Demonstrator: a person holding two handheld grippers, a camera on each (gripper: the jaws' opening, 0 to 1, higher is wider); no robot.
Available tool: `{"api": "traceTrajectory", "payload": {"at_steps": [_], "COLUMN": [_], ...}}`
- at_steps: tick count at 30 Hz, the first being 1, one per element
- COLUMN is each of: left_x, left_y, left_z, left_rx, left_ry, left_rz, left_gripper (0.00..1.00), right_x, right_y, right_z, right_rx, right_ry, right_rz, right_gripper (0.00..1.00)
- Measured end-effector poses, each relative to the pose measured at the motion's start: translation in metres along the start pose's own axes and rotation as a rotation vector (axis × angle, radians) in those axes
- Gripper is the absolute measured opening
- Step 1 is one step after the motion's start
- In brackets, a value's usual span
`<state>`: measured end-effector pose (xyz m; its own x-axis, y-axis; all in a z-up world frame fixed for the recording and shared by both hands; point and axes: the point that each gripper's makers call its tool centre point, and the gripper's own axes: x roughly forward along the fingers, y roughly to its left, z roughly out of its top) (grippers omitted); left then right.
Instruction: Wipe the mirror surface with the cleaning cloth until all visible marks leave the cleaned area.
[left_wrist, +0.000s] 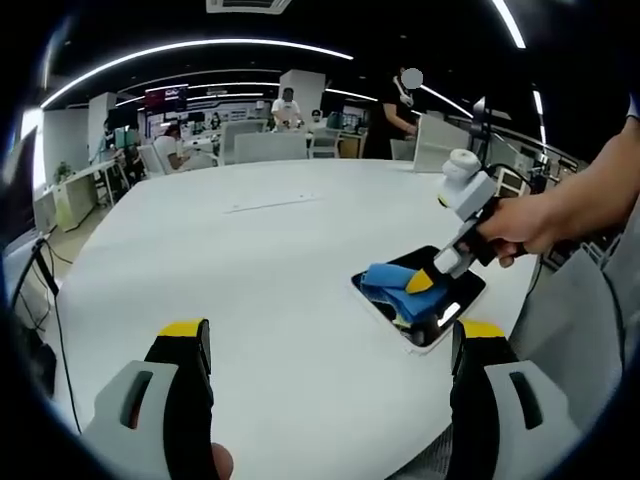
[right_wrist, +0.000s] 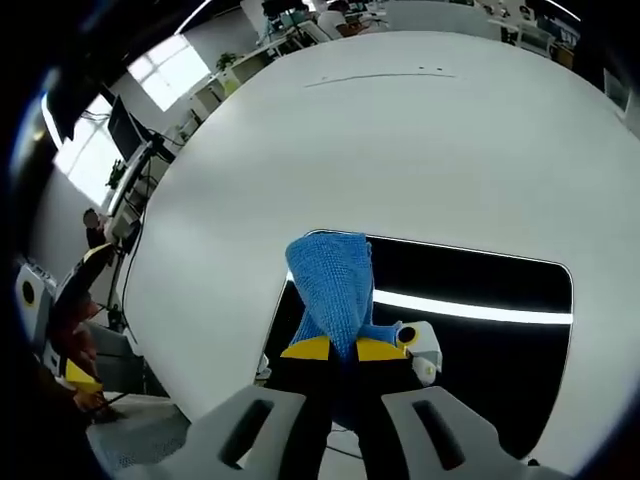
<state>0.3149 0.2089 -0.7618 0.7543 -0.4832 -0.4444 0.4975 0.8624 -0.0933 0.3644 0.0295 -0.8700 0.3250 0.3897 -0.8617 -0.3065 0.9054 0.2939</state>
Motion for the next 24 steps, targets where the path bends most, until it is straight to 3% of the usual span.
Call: {"api": "traceTrajectory", "payload": {"at_steps": [24], "left_x": [0.003], "left_y": [0.002], "left_z": [0.002], "left_rx": [-0.004], "left_ry": [-0.011], "left_rz": [-0.012], "left_gripper": [0.99], "right_x": [-0.016], "right_y": [-0.034], "right_z": [-0.007], "right_rx": [-0.014], "right_ry": [-0.002], "right_rz": [-0.034], "right_gripper": [0.01]}}
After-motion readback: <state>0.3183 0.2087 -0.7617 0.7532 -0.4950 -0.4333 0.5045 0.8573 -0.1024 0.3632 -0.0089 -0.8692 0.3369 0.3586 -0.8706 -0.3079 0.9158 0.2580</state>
